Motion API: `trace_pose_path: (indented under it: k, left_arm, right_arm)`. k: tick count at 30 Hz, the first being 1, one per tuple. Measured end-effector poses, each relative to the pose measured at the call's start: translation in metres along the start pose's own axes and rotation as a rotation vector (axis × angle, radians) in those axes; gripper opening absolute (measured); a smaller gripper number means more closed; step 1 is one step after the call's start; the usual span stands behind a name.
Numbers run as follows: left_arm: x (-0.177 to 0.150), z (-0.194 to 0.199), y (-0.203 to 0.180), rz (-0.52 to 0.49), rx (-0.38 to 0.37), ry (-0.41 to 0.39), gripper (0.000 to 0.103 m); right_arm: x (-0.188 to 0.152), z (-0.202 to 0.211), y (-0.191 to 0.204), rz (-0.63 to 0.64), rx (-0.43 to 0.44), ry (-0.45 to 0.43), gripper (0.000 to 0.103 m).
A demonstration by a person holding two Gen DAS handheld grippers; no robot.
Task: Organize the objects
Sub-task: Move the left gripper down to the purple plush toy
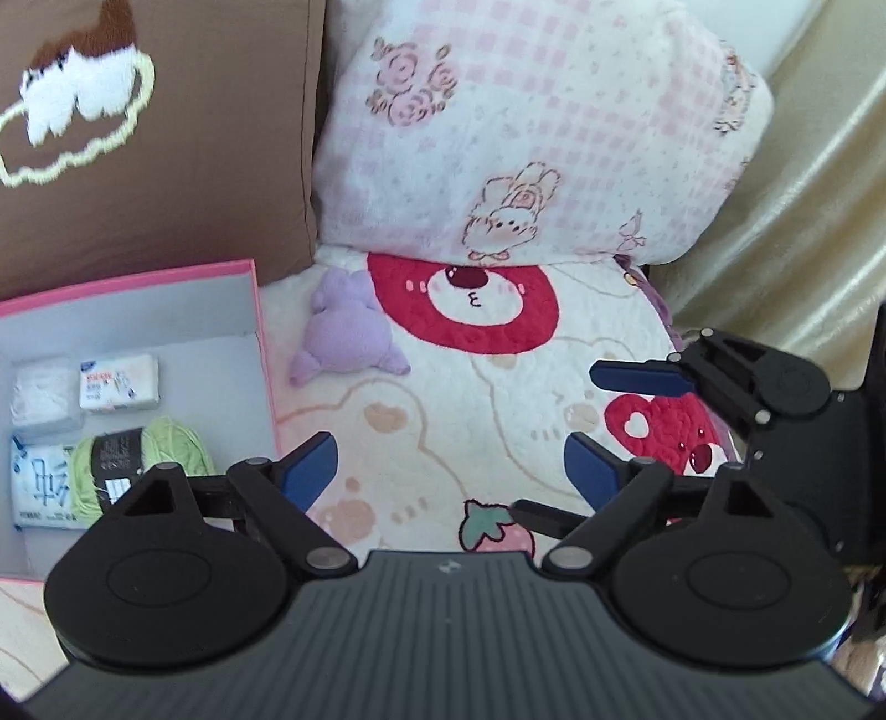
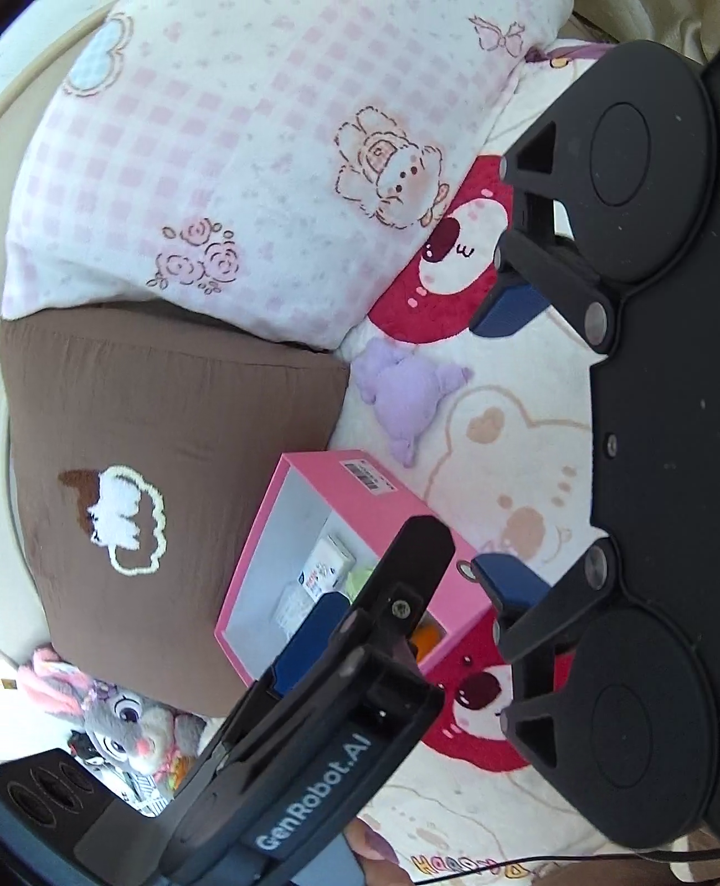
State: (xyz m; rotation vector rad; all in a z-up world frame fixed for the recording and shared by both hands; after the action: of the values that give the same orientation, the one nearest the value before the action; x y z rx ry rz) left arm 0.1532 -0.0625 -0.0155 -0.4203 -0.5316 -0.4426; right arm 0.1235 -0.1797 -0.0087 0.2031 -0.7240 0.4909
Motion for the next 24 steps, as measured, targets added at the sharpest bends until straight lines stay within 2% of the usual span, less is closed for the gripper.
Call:
trace_pose_path:
  k: [7, 11, 13, 18, 21, 24]
  left_arm:
    - [0.032, -0.045, 0.004, -0.048, 0.101, -0.003, 0.094]
    - [0.049, -0.079, 0.013, -0.027, 0.078, 0.014, 0.094]
    - [0.056, -0.093, 0.019, -0.035, 0.093, 0.003, 0.094]
    - [0.068, -0.126, 0.03, -0.061, 0.064, 0.026, 0.092]
    - [0.073, -0.145, 0.034, -0.095, 0.089, 0.047, 0.09]
    - [0.077, -0.161, 0.037, -0.132, 0.12, 0.078, 0.09]
  right_arm:
    - [0.006, -0.035, -0.016, -0.005, 0.023, -0.078, 0.089]
    - [0.008, -0.059, -0.025, -0.026, 0.045, -0.132, 0.089]
    - [0.007, -0.073, -0.03, -0.031, 0.049, -0.154, 0.089]
    - [0.001, -0.11, -0.05, -0.132, 0.046, -0.188, 0.089]
    - [-0.006, -0.132, -0.06, -0.207, 0.052, -0.167, 0.089]
    - [-0.016, -0.147, -0.064, -0.248, 0.102, -0.116, 0.089]
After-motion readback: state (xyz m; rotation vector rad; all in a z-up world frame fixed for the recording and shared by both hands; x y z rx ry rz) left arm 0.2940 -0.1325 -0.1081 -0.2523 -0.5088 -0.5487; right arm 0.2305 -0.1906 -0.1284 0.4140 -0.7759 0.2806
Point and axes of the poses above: each gripper's, at about its wrist camera, not at the fingertips, and z roughly against the way its jaws point, y to its left, x to its top, the point moved 5 cm from there along -z, roughly the way its jaws point, and after that the axes turned 6 degrees about -z, right-handed, at the moved point
